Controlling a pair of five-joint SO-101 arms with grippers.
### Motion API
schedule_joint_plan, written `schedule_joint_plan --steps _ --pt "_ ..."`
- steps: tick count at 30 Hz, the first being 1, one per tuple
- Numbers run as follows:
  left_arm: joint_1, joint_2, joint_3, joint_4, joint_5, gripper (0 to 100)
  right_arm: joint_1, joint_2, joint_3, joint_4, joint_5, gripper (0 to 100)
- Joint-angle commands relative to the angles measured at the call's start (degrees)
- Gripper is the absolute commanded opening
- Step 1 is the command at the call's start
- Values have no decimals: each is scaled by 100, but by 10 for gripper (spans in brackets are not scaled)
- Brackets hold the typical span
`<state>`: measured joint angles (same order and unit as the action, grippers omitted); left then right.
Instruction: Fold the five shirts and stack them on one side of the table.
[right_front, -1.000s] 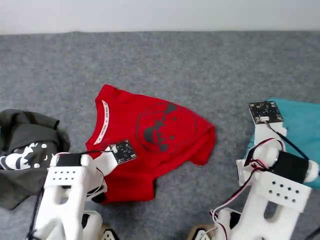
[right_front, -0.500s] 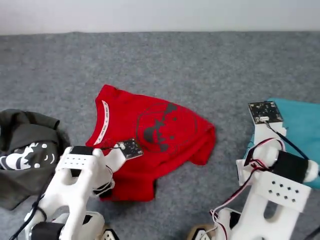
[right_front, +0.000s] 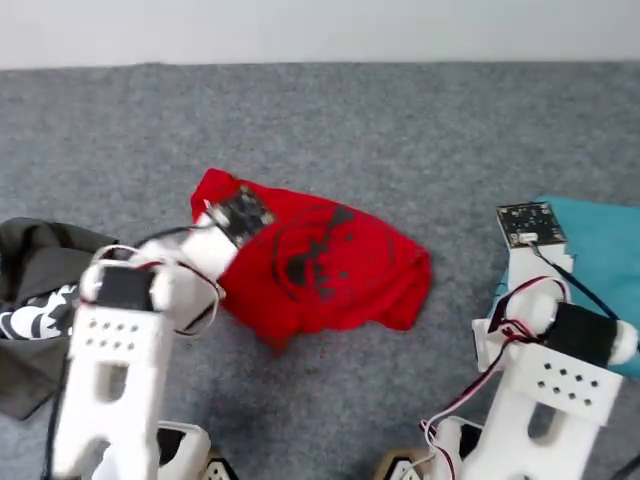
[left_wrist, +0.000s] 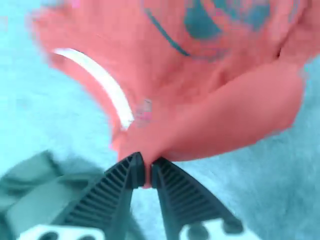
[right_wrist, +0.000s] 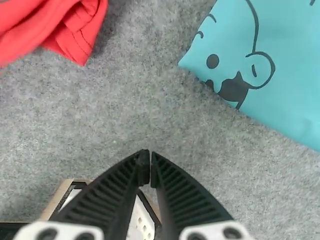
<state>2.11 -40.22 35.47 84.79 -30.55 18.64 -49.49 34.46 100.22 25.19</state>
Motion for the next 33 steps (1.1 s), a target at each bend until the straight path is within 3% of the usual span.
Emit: schedule_joint_plan --steps 1,8,12,20,26,33 --pt "-360 -352 -875 396 352 5 -75 -66 -44 -198 -44 9" --pt "-2207 -44 -1552 440 360 5 -1165 110 -26 -497 -79 9" --pt "-2822 220 -1596 431 352 5 -1815 734 -70 -743 -88 9" --pt "-2989 730 -1560 264 387 5 -3319 2035 -659 -822 -88 20" --pt "-3068 1495 -1587 18 1020 5 -4523 2914 -1055 -708 -88 109" --pt "-3095 1688 -1587 18 1231 5 -4690 4233 -1284 -1851 -9 38"
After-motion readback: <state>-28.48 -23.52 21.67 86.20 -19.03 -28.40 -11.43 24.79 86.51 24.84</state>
